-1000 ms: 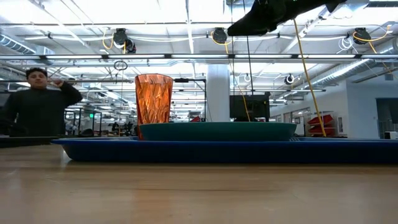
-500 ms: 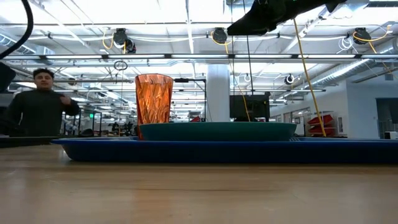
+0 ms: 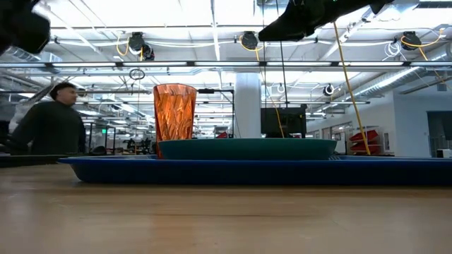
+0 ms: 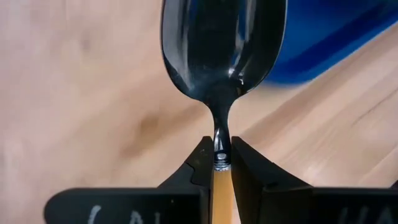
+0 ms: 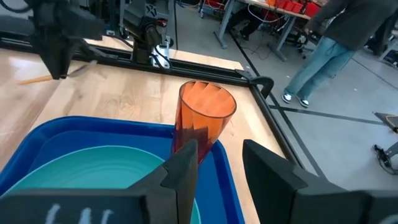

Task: Pick and place plate/cup/fork/spoon on tray
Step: Put the orange spoon on the blue tray to the right of the yellow fork

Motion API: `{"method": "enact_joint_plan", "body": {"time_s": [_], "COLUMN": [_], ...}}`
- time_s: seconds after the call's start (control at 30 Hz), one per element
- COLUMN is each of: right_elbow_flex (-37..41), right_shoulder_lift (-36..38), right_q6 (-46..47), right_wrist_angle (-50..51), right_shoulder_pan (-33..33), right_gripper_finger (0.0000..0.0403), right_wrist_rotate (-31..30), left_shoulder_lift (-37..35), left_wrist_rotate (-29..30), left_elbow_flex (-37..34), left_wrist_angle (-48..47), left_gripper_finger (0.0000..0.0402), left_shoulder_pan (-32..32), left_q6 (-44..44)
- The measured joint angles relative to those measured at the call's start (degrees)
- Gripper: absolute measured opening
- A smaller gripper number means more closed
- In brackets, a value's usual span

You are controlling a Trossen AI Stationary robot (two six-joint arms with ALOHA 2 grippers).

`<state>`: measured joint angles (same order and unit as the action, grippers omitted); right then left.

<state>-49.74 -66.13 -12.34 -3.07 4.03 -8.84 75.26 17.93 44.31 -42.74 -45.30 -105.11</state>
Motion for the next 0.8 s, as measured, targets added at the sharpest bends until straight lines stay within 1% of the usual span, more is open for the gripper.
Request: {"method": "enact_joint_plan", "body": {"time_s": [0.17,0.3,0.37,0.43,0.5,0.57,0.7,0.8], "right_elbow_flex": [0.00,0.00,0.01,1.26,3.78,6.60,9.89,10.79], "right_shoulder_lift": [0.00,-0.29,-0.62,-0.66,-0.61,-0.52,0.33,0.43], "right_q6": [1.10,4.27,6.54,8.84,9.69,10.04,10.82,10.76], "right_wrist_angle": [0.03,0.07,1.09,0.43,-3.16,-6.91,-13.60,-17.73], "right_shoulder_pan": [-0.01,-0.02,-0.08,-0.66,-1.87,-3.09,-4.17,-4.56], "right_gripper_finger": [0.0121,0.0121,0.0121,0.0121,0.0121,0.0121,0.0121,0.0121], "right_wrist_rotate": [0.03,0.21,3.37,8.67,12.45,13.07,5.72,4.18], "left_shoulder_lift": [-0.02,-0.02,-0.02,-0.02,-0.02,-0.02,-0.04,0.10], "left_wrist_rotate": [12.53,21.75,25.19,27.94,30.62,32.11,31.94,30.88], "left_elbow_flex": [4.52,7.36,8.74,10.04,11.25,12.32,12.96,12.96], "left_wrist_angle": [-2.16,-2.19,-2.09,-0.39,3.54,9.18,23.41,34.27], "left_gripper_finger": [0.0031,0.0031,0.0031,0.0031,0.0031,0.0031,0.0031,0.0030], "left_shoulder_pan": [0.88,3.01,4.88,7.22,9.75,12.39,17.52,20.47], "left_q6": [7.62,15.44,20.64,27.57,36.33,46.56,64.75,77.34]}}
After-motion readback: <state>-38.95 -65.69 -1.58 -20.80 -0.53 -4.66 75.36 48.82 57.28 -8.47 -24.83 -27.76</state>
